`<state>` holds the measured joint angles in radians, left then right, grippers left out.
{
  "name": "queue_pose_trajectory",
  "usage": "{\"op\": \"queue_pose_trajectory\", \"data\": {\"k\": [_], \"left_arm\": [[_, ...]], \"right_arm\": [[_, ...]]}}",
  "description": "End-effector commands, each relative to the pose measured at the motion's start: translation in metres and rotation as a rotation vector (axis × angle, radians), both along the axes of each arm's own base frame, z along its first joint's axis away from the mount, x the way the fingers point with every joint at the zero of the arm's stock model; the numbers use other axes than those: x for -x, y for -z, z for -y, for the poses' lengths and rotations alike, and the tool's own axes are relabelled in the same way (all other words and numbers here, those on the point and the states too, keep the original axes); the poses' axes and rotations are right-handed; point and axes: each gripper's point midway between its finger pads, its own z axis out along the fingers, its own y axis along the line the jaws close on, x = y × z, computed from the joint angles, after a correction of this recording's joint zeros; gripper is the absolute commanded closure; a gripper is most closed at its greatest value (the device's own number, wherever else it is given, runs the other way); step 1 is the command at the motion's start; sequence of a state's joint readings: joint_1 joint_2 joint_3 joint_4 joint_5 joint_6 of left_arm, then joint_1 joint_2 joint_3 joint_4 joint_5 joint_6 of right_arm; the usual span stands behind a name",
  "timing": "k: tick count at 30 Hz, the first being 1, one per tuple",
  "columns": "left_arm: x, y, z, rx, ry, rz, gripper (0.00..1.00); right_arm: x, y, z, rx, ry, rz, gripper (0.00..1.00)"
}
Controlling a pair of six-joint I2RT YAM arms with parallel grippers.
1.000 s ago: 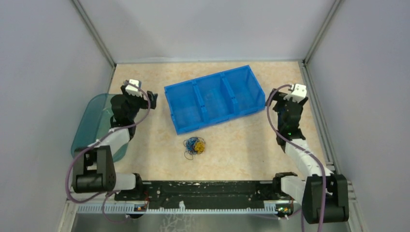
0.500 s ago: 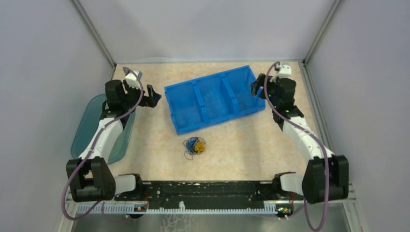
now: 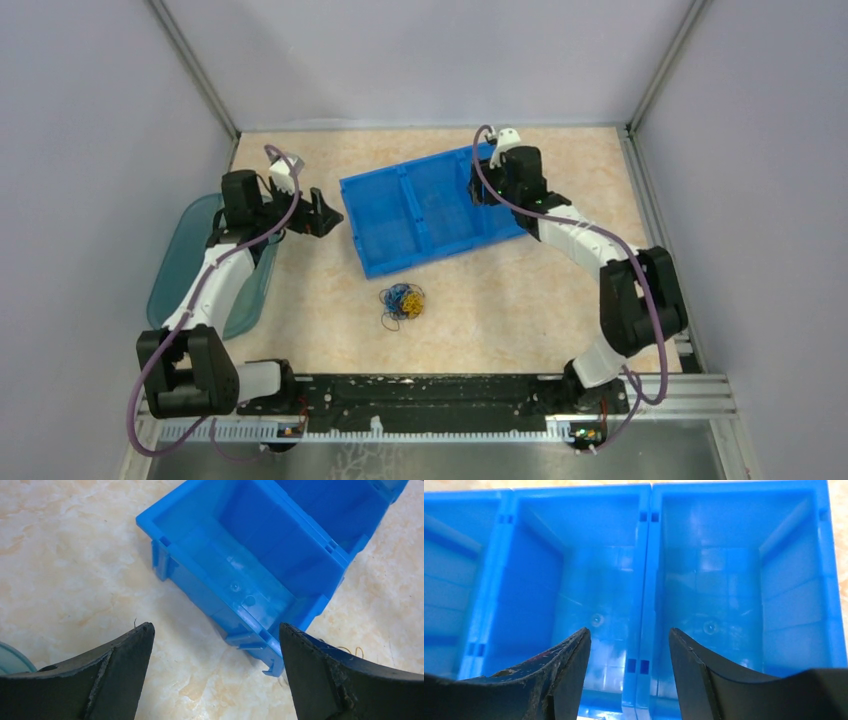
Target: Untangle the cables
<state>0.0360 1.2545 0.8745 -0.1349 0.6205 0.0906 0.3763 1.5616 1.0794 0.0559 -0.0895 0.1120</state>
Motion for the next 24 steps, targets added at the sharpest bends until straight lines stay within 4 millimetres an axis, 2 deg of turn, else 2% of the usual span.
{"op": "queue_pose_trajectory", "data": {"k": [1, 4, 5, 7, 9, 13, 17, 20, 24], "left_arm": [[0.009, -0.017, 0.012, 0.044, 0.064, 0.013, 0.0], [0.01, -0.021, 0.015, 0.068, 0.073, 0.006, 0.0], [0.01, -0.021, 0.014, 0.067, 0.069, 0.003, 0.0], [0.01, -0.021, 0.014, 0.06, 0.068, -0.002, 0.0], [0.011, -0.02, 0.013, 0.051, 0.07, -0.004, 0.0], [0.015, -0.02, 0.013, 0.043, 0.079, -0.002, 0.0], [0.02, -0.023, 0.014, 0.038, 0.09, 0.005, 0.0], [0.026, -0.023, 0.015, 0.03, 0.11, -0.002, 0.0], [0.036, -0.02, 0.015, -0.002, 0.14, -0.006, 0.0]], "right_arm": [[-0.015, -0.005, -0.006, 0.056, 0.008, 0.039, 0.41], [-0.016, 0.005, -0.015, 0.079, 0.002, 0.028, 0.44], [-0.018, 0.017, -0.015, 0.104, 0.015, 0.006, 0.46], [-0.02, 0.027, -0.017, 0.139, 0.046, -0.005, 0.52], [-0.02, 0.028, -0.02, 0.15, 0.083, 0.007, 0.59], [-0.021, 0.02, -0.015, 0.13, 0.252, 0.055, 0.81], [-0.016, 0.014, -0.025, 0.088, 0.353, 0.095, 0.83], [-0.016, 0.012, -0.024, 0.076, 0.44, 0.104, 0.89], [-0.014, 0.006, -0.029, 0.06, 0.441, 0.146, 0.86]]}}
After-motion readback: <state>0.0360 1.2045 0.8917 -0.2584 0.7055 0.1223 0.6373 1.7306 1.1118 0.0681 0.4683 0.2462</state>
